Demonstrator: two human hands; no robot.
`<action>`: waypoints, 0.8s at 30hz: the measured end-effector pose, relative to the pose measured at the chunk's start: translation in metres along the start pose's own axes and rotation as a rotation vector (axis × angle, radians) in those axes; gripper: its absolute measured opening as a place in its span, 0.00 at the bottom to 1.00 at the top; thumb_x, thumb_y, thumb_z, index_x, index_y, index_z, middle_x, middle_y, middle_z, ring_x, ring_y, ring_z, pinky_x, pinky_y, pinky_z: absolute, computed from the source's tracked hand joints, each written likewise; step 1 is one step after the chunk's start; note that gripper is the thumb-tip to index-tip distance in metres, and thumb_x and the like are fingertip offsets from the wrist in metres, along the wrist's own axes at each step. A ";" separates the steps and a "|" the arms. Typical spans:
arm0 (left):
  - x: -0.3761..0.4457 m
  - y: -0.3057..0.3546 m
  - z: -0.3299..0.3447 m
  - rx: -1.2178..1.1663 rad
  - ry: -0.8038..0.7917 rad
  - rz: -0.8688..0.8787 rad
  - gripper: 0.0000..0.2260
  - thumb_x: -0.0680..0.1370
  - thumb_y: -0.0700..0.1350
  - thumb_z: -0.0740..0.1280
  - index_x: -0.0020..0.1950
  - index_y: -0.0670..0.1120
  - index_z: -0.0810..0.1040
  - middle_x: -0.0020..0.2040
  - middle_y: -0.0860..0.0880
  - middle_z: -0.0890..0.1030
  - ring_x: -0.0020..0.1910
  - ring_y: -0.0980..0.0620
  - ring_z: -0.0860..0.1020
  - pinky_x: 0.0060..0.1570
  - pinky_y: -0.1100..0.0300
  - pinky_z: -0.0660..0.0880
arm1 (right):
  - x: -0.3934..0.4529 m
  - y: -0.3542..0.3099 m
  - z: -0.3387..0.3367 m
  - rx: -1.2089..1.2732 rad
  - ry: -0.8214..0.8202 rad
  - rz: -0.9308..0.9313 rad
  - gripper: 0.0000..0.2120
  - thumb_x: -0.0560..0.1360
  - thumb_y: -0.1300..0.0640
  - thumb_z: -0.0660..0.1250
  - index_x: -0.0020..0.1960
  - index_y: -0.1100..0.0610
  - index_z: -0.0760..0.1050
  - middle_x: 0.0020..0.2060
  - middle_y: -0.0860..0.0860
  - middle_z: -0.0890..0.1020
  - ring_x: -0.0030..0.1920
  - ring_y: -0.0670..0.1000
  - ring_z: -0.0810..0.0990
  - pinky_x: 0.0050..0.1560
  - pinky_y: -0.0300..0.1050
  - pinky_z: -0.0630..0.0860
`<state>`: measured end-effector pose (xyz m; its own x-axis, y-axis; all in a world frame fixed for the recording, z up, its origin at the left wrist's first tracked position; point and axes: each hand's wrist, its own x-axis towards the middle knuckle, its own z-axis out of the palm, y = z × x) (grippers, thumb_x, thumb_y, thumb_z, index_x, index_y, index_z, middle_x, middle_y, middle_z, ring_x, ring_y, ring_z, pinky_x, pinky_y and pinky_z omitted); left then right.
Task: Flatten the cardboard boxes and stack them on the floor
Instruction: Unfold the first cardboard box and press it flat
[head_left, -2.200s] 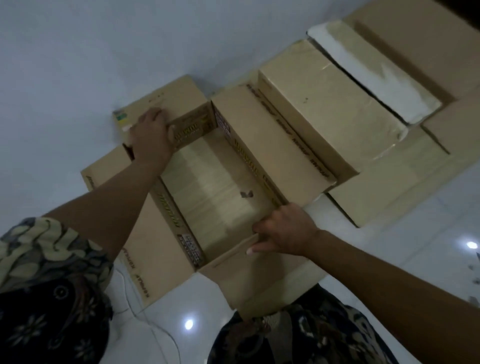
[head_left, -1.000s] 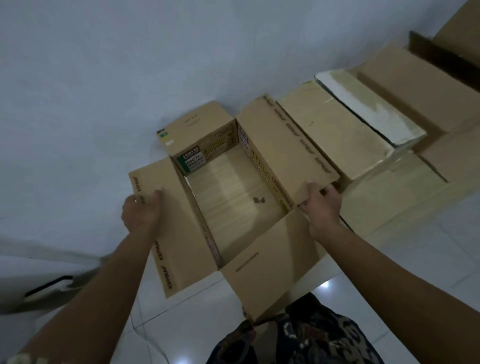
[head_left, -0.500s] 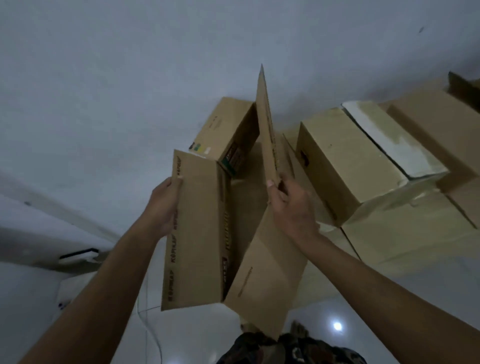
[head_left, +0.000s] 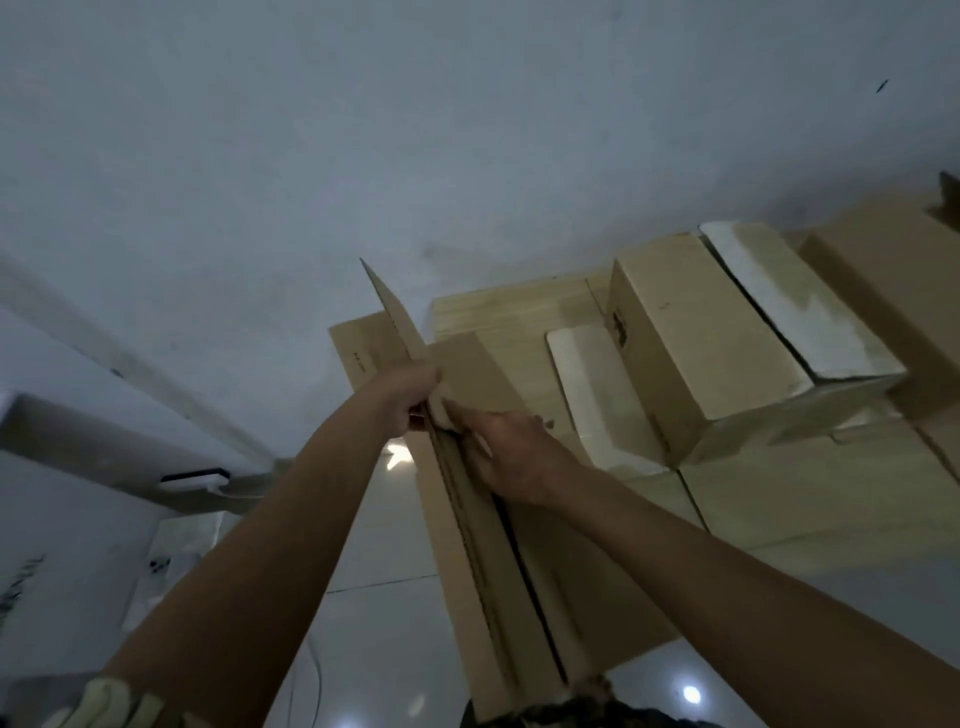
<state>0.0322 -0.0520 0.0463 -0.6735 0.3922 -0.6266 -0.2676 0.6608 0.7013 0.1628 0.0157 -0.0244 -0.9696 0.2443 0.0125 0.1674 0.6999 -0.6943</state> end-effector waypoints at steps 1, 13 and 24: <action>0.002 -0.005 -0.004 -0.013 0.015 -0.016 0.06 0.81 0.39 0.60 0.46 0.43 0.74 0.41 0.45 0.77 0.37 0.49 0.75 0.35 0.58 0.75 | -0.004 0.004 -0.006 0.033 -0.089 0.008 0.26 0.80 0.59 0.60 0.78 0.51 0.65 0.63 0.58 0.80 0.60 0.59 0.79 0.60 0.50 0.75; -0.017 -0.009 -0.063 -0.361 -0.160 0.153 0.10 0.80 0.44 0.64 0.59 0.42 0.79 0.51 0.45 0.86 0.47 0.49 0.85 0.44 0.57 0.82 | 0.009 0.056 -0.022 0.538 0.217 0.778 0.56 0.68 0.22 0.60 0.82 0.52 0.42 0.81 0.52 0.51 0.79 0.56 0.55 0.76 0.57 0.57; -0.041 -0.031 -0.109 -0.530 -0.272 0.251 0.30 0.54 0.52 0.84 0.53 0.43 0.86 0.54 0.42 0.84 0.49 0.46 0.84 0.46 0.53 0.82 | 0.023 0.065 -0.028 1.193 0.040 0.642 0.35 0.70 0.24 0.62 0.69 0.43 0.74 0.63 0.49 0.81 0.61 0.51 0.79 0.66 0.55 0.70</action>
<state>-0.0071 -0.1583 0.0869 -0.5797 0.6879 -0.4368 -0.4757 0.1496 0.8668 0.1561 0.0862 -0.0491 -0.7704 0.3382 -0.5405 0.3096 -0.5426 -0.7808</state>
